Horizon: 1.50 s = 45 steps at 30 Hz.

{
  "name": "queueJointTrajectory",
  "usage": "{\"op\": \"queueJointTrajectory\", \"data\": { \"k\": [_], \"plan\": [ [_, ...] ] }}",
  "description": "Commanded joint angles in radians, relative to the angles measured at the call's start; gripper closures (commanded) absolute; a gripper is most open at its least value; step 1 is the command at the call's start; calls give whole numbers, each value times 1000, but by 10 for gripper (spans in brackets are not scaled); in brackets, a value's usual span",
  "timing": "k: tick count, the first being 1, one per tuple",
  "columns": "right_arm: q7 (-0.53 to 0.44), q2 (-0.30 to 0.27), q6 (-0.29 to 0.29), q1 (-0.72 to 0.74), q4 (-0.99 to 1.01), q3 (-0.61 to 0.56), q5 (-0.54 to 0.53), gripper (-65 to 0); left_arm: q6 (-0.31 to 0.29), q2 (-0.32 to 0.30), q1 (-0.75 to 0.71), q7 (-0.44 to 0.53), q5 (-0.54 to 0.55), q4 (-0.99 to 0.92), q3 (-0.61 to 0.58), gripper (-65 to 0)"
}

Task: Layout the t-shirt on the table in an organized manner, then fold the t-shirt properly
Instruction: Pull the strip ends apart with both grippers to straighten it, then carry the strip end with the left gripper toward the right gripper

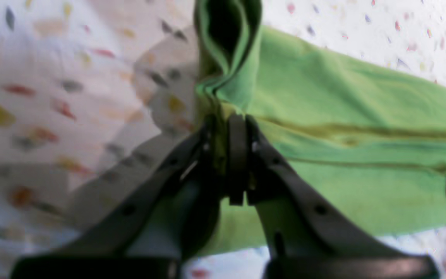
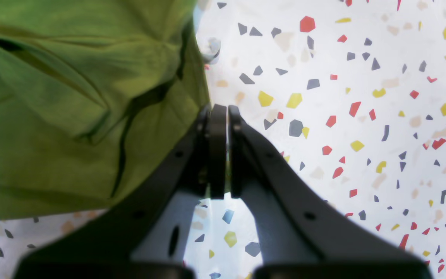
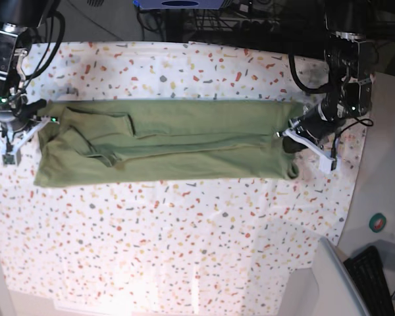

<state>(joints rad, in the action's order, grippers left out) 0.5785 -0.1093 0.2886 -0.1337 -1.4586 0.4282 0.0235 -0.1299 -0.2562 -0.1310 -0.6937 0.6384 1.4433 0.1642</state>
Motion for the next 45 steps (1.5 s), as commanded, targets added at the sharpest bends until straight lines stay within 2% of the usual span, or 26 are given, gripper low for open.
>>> {"op": "queueJointTrajectory", "data": {
  "k": [1,4,9,13,21,24,28,35,45],
  "plan": [
    [-18,-13,1,12,-20,5,-4,0,-9,2,8,19,14,43,-15,0],
    [-18,-13,1,13,-20,4,-4,0,-1,16,-11,19,14,95,-74,0],
    [-18,-13,1,13,-20,2,-4,0,141,57,-5,19,21,133,-200,0],
    [-18,-13,1,13,-20,2,-4,0,144,88,41,19,22,124,-291,0],
    [-18,-13,1,15,-18,4,-4,0,146,186,116,16,24,46,-325,0],
    [-18,-14,1,15,-18,4,-4,0,146,197,149,-27,16,9,-375,0],
    [-18,-14,1,15,-18,4,-4,0,146,203,167,-24,21,-19,-414,0],
    [-16,-14,1,27,-15,5,-4,0,146,258,201,-28,14,-85,-417,0],
    [-16,-14,1,29,-15,5,-4,0,146,266,222,-27,13,-89,-417,0]
  ]
}}
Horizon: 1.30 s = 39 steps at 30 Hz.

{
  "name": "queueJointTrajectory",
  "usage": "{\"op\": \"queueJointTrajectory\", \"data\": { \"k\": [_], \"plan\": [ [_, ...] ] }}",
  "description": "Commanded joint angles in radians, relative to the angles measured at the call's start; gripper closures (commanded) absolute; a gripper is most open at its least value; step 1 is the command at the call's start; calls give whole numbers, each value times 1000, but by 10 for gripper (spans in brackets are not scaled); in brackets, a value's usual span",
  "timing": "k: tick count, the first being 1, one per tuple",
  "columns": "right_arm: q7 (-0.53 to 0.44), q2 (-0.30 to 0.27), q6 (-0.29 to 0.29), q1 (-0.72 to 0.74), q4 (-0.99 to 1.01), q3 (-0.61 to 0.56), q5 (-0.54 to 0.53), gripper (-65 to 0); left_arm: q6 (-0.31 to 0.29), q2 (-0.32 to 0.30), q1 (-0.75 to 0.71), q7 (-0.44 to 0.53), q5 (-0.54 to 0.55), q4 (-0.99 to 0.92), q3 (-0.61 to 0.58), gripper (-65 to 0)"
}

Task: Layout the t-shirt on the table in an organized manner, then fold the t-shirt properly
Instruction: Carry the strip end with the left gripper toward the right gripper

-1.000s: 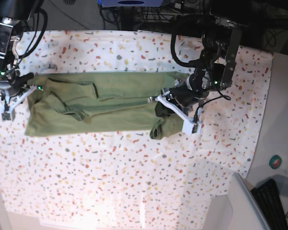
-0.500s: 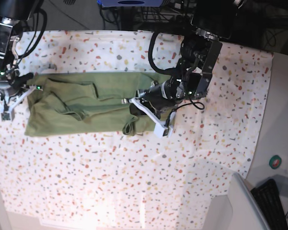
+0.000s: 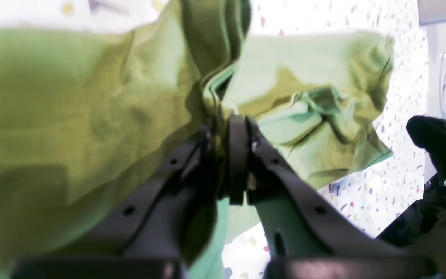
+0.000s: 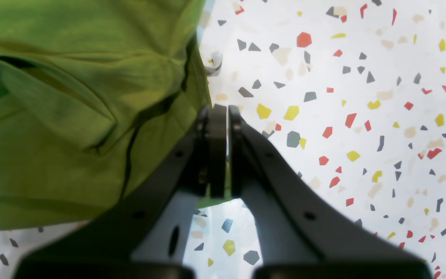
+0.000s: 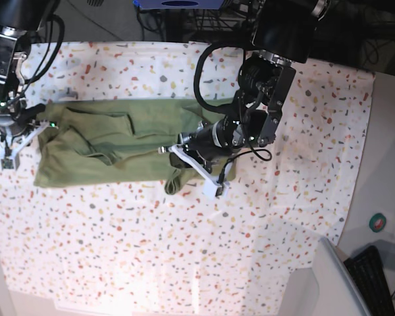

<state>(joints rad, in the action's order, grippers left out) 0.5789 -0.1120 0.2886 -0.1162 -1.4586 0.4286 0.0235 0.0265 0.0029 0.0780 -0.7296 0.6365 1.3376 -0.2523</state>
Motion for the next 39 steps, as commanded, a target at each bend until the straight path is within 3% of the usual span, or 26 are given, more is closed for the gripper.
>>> {"op": "queueJointTrajectory", "data": {
  "k": [1,12,39],
  "plan": [
    [-17,-12,1,11,-15,5,-4,0,-10,7,18,9,15,16,0,0],
    [-18,-12,1,13,-15,5,-4,0,-10,21,56,11,15,-42,-61,0],
    [-18,-12,1,20,-14,5,-4,0,-10,24,76,14,15,-66,-54,0]
  ]
}}
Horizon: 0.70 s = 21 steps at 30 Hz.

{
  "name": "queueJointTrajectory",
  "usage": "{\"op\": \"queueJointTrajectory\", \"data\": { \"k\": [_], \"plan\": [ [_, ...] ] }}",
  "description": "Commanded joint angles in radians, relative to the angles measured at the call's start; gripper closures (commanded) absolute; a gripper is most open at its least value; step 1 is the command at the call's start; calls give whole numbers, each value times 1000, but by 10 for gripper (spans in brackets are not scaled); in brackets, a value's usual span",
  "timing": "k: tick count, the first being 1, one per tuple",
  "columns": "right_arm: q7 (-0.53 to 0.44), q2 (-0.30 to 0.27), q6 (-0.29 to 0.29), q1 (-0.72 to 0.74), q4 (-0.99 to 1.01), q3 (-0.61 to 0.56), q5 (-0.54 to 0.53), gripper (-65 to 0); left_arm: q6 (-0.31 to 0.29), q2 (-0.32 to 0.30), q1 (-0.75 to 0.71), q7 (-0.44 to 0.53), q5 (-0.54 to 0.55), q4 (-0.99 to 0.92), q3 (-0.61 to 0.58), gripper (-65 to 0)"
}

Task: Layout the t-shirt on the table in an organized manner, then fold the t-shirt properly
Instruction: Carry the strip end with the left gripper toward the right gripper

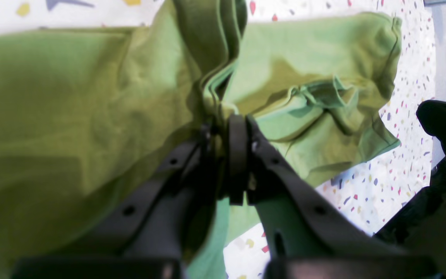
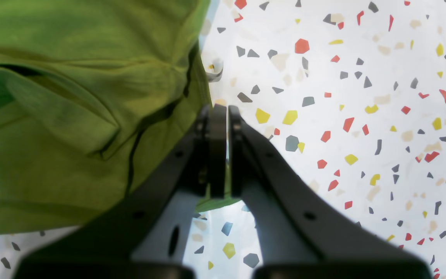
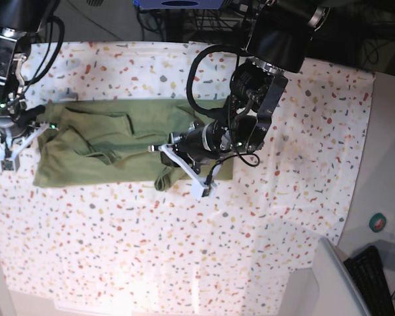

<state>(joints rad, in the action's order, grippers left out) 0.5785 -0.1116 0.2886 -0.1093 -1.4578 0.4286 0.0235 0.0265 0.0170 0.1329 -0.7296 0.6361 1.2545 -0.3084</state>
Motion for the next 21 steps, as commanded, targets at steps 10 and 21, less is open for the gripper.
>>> {"op": "queueJointTrajectory", "data": {
  "k": [10,21],
  "plan": [
    [-18,-12,1,13,-14,3,-4,0,-10,11,23,15,15,17,4,0],
    [-18,-12,1,13,-14,3,-4,0,-10,11,27,46,17,15,-5,0]
  ]
}}
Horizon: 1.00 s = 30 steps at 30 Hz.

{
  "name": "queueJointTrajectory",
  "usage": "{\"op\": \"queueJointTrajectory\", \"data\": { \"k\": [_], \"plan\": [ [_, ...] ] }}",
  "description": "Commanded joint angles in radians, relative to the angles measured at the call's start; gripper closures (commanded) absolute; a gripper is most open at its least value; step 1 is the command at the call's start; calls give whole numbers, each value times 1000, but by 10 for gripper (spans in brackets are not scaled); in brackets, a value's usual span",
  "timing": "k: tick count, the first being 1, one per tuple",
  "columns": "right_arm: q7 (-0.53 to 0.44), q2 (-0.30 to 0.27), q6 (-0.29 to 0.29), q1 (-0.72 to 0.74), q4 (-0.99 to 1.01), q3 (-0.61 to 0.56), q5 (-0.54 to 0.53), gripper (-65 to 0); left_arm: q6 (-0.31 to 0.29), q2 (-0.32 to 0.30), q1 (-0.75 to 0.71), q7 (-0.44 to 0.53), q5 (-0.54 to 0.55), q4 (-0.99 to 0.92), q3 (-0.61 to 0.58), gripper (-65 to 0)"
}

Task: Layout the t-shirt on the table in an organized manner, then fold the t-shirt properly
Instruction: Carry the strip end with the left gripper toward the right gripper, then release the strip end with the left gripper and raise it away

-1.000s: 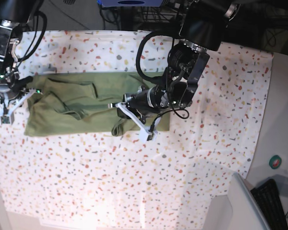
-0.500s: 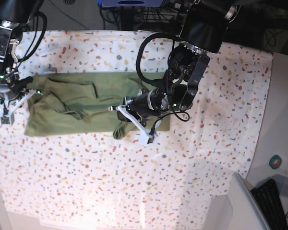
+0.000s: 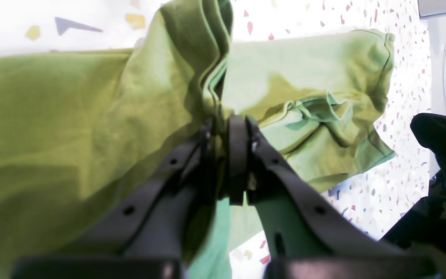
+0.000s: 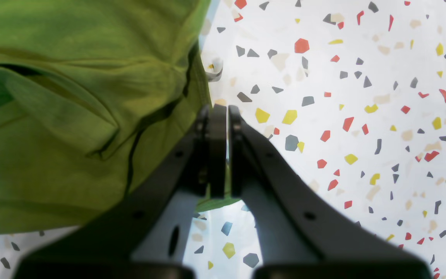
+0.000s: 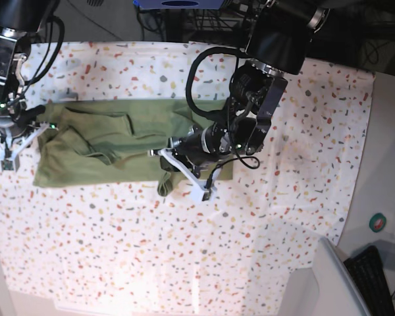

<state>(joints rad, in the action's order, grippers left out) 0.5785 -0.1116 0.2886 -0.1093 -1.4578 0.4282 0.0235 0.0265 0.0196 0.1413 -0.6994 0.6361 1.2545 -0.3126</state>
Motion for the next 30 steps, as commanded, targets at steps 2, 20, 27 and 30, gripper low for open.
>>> {"op": "queueJointTrajectory", "data": {
  "k": [2,20,27,30],
  "plan": [
    [-18,-12,1,13,-14,5,-4,0,-10,9,19,16,20,15,-1,0],
    [-18,-12,1,13,-14,5,-4,0,-10,9,19,16,24,15,-3,-242],
    [-18,-12,1,13,-16,4,-4,0,-15,44,21,13,27,-6,-13,-528],
    [-18,-12,1,15,-19,2,-4,0,-15,62,50,13,26,-34,-82,-507]
  ]
}}
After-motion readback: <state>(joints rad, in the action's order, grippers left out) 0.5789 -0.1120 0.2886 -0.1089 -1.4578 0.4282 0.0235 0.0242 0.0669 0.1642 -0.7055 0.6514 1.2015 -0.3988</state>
